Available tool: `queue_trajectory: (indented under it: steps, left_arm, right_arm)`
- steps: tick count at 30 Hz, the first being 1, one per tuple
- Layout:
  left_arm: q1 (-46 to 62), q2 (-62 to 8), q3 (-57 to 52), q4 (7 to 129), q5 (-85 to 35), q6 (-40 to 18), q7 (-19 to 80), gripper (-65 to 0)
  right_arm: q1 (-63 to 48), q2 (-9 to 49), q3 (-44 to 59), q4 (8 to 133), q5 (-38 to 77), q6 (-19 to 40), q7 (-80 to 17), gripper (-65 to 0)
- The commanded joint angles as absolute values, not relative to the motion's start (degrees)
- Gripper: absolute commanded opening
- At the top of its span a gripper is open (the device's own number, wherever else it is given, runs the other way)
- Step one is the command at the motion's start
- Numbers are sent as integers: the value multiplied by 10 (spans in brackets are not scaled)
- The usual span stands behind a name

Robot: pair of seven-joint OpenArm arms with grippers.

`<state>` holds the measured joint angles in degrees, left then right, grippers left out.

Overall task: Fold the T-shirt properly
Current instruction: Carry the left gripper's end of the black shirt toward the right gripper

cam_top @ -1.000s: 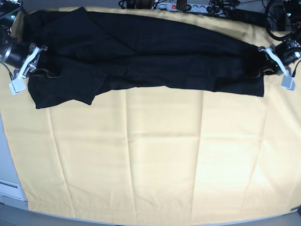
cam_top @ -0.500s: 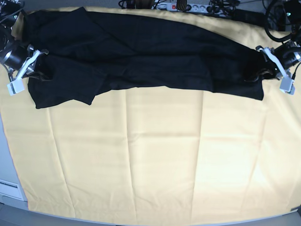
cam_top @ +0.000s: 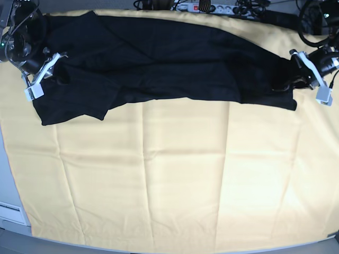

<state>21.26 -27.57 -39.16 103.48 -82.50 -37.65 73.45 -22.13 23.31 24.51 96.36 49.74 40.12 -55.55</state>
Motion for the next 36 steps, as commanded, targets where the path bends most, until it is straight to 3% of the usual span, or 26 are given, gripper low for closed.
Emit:
queue_trajectory:
  steps: [1,9,18,27,36]
  left_arm:
    - [211,-286,-399,1044,-850,-389,742,-650]
    - [211,-274,-399,1086,-850,-390,759,-650]
    - [211,-187,-382,1144,-850,-390,754,-650]
    - [210,-89,-261,1143,-850,-400,717,-650]
    - [198,-36,-142,1141,-708,-400,631,-650]
  right_arm:
    - [-222,241,247,967,493,400,-566,-650]
    - [-222,241,247,967,493,400,-566,-650]
    - [-222,241,247,967,494,400,-568,-650]
    - [-222,241,247,967,494,400,-573,-650]
    - [-222,242,247,967,496,400,-577,-650]
